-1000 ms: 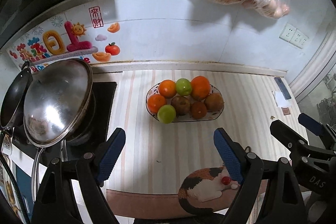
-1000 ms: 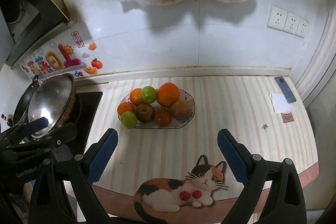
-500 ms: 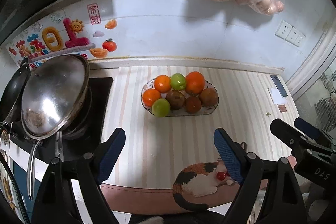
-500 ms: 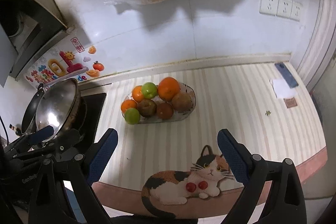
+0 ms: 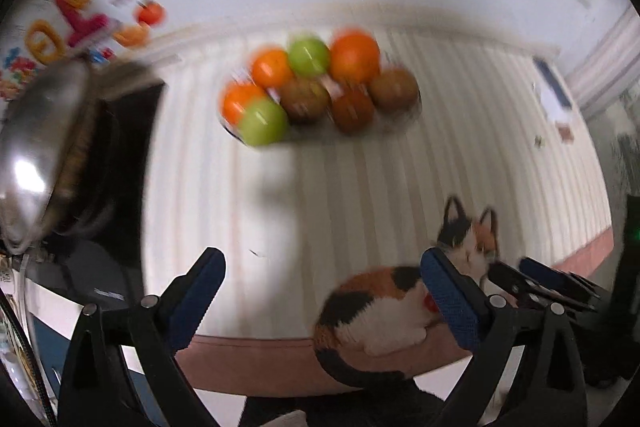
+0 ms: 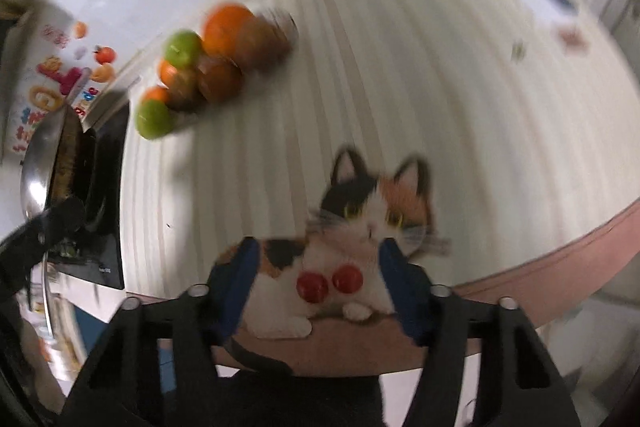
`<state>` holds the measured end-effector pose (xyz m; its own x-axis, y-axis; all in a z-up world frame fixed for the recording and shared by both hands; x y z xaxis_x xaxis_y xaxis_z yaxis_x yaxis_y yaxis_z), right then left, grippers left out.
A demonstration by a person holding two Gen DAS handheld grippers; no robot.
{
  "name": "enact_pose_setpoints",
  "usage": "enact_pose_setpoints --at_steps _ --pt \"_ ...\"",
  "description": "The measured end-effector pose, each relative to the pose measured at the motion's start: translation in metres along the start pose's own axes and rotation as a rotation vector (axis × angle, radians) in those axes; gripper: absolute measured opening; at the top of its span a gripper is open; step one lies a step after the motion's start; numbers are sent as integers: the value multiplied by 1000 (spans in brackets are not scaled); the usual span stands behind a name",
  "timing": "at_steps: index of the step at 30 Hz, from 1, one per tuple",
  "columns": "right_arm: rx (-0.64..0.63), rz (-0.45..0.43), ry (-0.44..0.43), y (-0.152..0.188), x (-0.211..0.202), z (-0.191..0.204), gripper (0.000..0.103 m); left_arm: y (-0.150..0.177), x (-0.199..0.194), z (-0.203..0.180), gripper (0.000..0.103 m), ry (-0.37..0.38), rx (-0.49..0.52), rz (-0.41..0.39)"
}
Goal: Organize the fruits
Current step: 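Grasp a red cherry tomato with the left tool while the right tool grasps another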
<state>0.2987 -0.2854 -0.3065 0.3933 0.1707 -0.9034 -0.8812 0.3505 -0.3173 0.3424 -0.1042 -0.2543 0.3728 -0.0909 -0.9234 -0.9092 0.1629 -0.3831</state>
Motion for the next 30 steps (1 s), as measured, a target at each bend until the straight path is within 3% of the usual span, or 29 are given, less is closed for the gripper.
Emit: enact_pose_setpoints --at_steps 5,10,11,12,18,23,30 --pt "111 105 -36 22 48 -26 51 27 44 -22 100 -2 56 131" --pt "150 198 -58 43 82 -32 42 46 70 -33 100 1 76 205" --pt "140 172 -58 42 81 -30 39 49 73 -35 100 2 81 211" --pt "112 168 -50 42 81 -28 28 51 75 -38 100 5 89 215" --pt "111 124 -47 39 72 -35 28 66 85 -64 100 77 142 251" --pt "148 95 -20 36 52 -59 28 80 94 -101 90 124 224 266" --pt "207 98 27 48 45 -98 28 95 113 -140 64 144 307 291"
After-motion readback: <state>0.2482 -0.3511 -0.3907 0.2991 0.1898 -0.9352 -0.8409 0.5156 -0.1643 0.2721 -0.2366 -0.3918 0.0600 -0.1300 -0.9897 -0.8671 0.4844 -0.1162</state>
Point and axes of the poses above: each gripper's, at about its wrist camera, not at the fingertips, and x roughly the way its jaws point, z to its left, y to its underside, the point moved 7 cm from there along x, roughly the way its jaws point, and after that the axes turned 8 degrees about -z, right-handed, at the moved point
